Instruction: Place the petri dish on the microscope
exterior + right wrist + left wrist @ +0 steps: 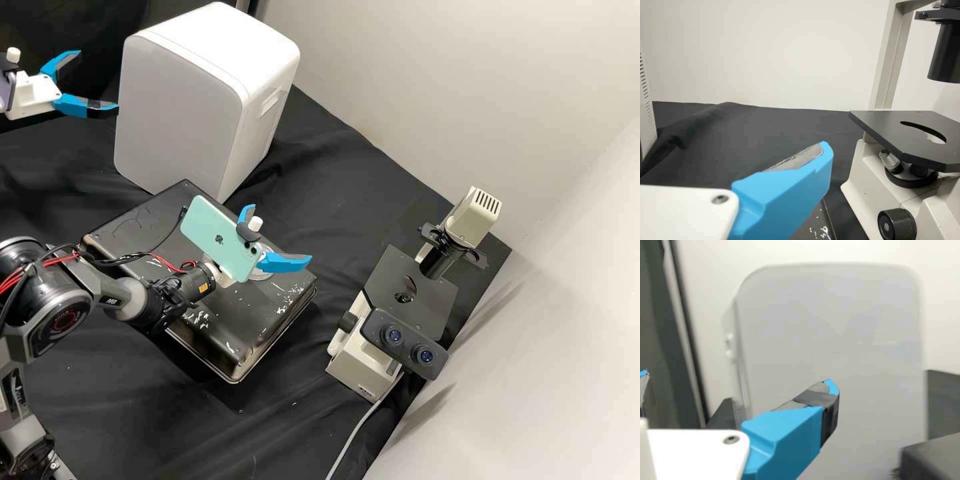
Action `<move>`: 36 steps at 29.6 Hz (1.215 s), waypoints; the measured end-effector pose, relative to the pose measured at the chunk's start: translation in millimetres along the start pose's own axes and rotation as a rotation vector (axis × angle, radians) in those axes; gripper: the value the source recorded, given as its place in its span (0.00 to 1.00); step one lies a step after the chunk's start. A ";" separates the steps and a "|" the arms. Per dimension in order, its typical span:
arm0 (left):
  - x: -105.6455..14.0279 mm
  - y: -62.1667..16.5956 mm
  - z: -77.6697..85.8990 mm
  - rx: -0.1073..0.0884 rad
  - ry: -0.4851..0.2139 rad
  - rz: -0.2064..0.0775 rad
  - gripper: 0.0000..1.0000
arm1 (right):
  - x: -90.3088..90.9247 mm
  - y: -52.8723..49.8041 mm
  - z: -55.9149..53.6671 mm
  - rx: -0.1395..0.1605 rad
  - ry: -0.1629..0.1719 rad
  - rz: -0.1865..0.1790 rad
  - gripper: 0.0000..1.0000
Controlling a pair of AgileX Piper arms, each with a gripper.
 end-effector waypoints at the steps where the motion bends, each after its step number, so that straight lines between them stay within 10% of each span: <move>1: -3.0 -0.6 1.3 0.002 -0.012 0.003 1.00 | 0.0 0.0 0.0 0.000 0.000 0.000 1.00; 17: -29.7 -20.0 23.9 -0.025 -0.177 -0.035 1.00 | 0.0 0.0 0.0 0.000 0.000 0.000 1.00; 36: -31.4 -30.5 38.4 -0.031 -0.244 -0.075 1.00 | 0.0 0.0 0.0 0.000 0.000 0.000 1.00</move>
